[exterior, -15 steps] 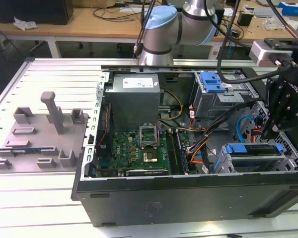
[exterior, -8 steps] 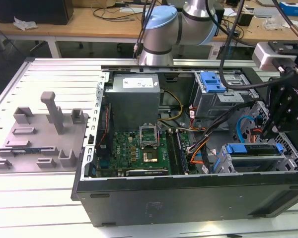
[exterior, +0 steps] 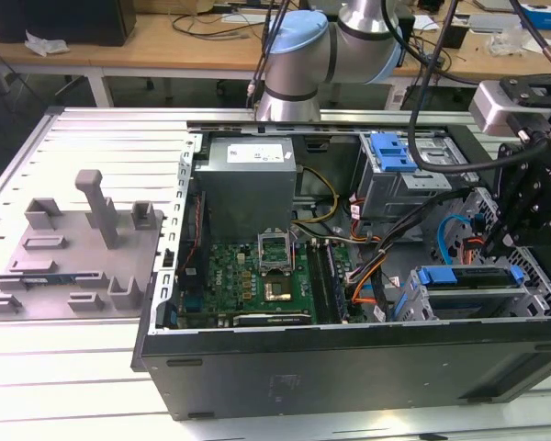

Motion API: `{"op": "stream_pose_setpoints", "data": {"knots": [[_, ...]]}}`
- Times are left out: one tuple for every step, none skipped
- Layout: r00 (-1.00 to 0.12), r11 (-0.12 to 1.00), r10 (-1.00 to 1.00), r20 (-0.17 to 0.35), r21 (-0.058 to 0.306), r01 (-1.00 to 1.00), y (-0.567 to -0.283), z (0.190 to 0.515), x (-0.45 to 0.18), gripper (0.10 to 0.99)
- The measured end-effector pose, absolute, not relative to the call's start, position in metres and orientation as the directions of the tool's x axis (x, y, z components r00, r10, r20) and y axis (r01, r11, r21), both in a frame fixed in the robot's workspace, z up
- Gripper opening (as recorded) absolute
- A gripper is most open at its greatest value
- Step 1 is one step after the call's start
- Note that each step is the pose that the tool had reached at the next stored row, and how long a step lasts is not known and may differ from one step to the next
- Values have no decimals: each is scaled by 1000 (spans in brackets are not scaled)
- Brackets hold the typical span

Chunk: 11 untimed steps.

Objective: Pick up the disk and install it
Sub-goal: 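Insert the first disk wire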

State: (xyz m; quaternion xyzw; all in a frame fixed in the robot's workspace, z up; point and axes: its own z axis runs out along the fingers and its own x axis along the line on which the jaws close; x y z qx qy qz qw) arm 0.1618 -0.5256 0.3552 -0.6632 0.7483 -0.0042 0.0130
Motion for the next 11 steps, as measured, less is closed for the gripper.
{"op": "stream_pose_setpoints", "data": {"knots": [[-120,120,-993,-14,-23,-992,-526,355,162,169],[-120,120,-993,-14,-23,-992,-526,355,162,169],[-120,120,-993,-14,-23,-992,-526,355,162,169],[-120,120,-993,-14,-23,-992,-526,355,162,169],[-120,120,-993,-15,-23,-992,-526,355,162,169],[-120,120,-993,-15,-23,-992,-526,355,162,169],[-120,120,-993,-15,-23,-992,-526,355,162,169],[-120,120,-993,-15,-23,-992,-527,355,162,169],[-120,120,-993,-15,-23,-992,-527,355,162,169],[-120,120,-993,-15,-23,-992,-528,355,162,169],[-120,120,-993,-15,-23,-992,-529,355,162,169]]}}
